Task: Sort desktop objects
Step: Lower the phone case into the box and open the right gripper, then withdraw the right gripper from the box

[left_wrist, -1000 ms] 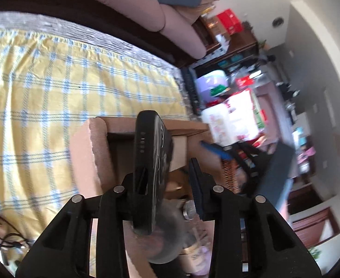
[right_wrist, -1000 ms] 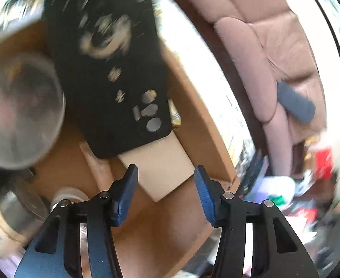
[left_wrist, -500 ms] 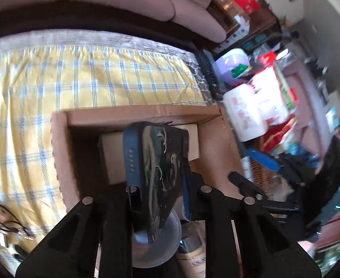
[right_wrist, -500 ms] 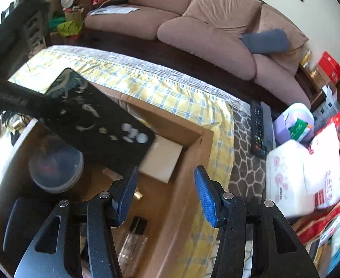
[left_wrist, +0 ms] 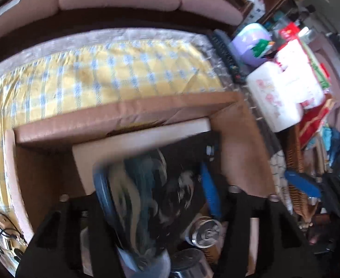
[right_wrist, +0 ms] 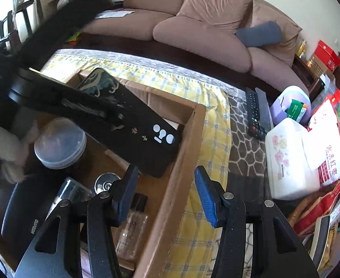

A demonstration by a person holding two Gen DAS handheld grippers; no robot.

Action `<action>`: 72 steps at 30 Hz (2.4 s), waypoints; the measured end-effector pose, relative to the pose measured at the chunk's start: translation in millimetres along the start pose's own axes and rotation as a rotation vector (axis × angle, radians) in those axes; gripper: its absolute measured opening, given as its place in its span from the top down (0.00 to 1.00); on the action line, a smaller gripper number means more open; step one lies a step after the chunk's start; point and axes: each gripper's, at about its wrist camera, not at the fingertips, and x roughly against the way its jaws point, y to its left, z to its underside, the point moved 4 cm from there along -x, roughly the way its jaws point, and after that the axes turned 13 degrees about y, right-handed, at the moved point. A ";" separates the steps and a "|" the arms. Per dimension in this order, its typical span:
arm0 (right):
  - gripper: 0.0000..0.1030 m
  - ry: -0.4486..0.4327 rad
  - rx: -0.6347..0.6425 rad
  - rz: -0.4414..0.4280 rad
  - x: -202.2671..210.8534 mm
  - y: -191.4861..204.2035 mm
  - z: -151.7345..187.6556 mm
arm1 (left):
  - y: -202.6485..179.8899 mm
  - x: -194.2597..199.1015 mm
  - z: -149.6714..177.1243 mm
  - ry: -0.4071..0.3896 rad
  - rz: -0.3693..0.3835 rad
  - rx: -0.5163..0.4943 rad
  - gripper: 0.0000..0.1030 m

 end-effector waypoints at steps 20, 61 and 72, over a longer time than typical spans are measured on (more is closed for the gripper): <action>0.42 0.023 -0.107 -0.194 8.8 17.9 -1.1 | 30.4 91.0 32.2 -0.079 0.173 0.013 0.00; 0.17 0.121 -0.380 -0.193 19.6 29.7 -17.2 | 57.4 115.3 115.1 -0.025 0.229 -0.013 0.00; 0.10 0.068 -0.365 -0.126 74.2 68.7 23.9 | 67.3 140.9 189.7 -0.049 0.185 -0.014 0.00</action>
